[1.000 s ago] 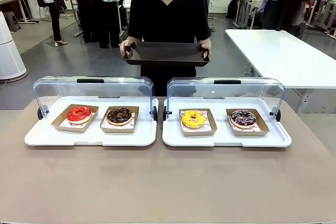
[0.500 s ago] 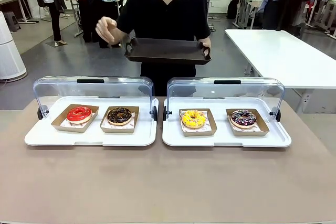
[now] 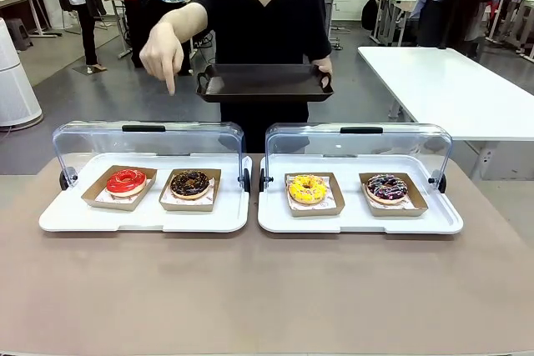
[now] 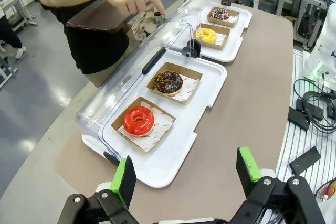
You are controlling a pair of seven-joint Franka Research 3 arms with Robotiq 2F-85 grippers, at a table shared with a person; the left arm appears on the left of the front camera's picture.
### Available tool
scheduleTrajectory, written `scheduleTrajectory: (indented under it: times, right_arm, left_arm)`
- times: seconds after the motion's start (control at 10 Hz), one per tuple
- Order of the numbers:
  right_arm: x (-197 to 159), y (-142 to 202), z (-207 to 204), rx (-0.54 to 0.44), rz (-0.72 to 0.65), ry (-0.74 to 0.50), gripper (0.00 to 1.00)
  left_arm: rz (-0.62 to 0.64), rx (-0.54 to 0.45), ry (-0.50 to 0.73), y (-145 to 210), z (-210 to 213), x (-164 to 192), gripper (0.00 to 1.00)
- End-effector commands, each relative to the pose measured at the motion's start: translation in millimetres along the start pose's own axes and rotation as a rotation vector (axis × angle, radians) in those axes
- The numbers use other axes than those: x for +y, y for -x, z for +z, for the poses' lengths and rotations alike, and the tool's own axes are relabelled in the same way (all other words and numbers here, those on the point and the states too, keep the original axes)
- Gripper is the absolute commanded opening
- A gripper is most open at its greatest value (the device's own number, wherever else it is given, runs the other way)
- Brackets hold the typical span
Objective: Provide the desired donut to the person.
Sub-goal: Pick up and lift the Paper togo box containing the Donut pointed at by the person.
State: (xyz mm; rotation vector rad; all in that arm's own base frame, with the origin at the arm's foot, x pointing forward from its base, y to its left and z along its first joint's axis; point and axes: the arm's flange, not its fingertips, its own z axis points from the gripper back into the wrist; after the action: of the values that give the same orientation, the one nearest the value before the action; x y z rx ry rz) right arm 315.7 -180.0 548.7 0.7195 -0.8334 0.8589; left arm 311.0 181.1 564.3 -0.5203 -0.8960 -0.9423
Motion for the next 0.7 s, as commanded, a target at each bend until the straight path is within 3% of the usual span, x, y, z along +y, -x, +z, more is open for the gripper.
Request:
scheduleTrajectory:
  times: [0.0, 0.6]
  right_arm:
    - [-1.2, -0.3, -0.1, -0.019, 0.005, -0.009, 1.00]
    - [-1.2, -0.3, -0.1, -0.019, 0.005, -0.009, 1.00]
  left_arm:
    - [-0.014, -0.020, 0.004, -0.3, 1.0, 0.5, 1.00]
    - [-0.014, -0.020, 0.004, -0.3, 1.0, 0.5, 1.00]
